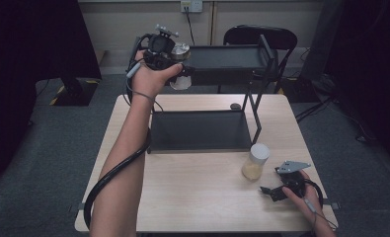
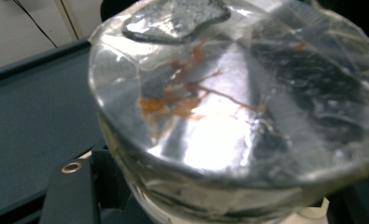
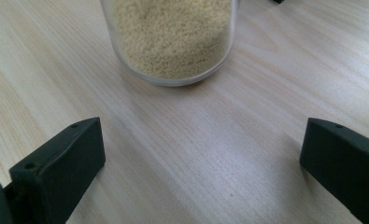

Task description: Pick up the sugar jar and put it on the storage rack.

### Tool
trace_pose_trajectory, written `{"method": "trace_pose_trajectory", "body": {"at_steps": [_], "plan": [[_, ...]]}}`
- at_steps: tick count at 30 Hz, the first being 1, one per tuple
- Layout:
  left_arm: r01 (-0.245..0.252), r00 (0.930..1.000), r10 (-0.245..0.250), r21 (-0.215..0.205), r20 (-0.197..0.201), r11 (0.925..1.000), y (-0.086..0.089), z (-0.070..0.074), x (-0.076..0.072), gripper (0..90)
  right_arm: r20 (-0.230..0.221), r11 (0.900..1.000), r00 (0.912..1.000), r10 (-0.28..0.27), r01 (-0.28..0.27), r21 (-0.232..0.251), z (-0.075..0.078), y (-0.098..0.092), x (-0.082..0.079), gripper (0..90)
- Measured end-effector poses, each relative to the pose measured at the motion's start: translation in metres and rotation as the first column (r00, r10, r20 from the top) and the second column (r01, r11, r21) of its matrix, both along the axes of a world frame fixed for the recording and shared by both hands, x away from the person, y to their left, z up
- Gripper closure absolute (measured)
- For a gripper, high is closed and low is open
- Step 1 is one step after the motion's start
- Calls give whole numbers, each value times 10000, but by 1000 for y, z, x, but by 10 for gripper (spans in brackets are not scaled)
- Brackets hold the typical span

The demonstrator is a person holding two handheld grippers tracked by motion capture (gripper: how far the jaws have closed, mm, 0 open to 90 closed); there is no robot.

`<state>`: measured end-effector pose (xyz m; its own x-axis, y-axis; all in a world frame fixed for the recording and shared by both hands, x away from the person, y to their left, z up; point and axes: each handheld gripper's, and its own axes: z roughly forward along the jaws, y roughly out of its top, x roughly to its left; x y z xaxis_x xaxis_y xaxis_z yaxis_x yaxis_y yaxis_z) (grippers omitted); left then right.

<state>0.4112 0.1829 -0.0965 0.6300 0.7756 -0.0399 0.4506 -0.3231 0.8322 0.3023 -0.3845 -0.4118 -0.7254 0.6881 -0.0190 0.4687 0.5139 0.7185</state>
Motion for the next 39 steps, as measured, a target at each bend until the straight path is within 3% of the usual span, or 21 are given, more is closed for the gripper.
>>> {"method": "trace_pose_trajectory", "body": {"at_steps": [17,39], "plan": [[-224,9997,222,121,138,9997,-7,19,11,309,-1,10000,10000,-1,1,2,0,0,0,0],[-619,9979,615,219,188,9978,-16,26,39,310,0,10000,10000,4,-4,1,0,0,0,0]]}}
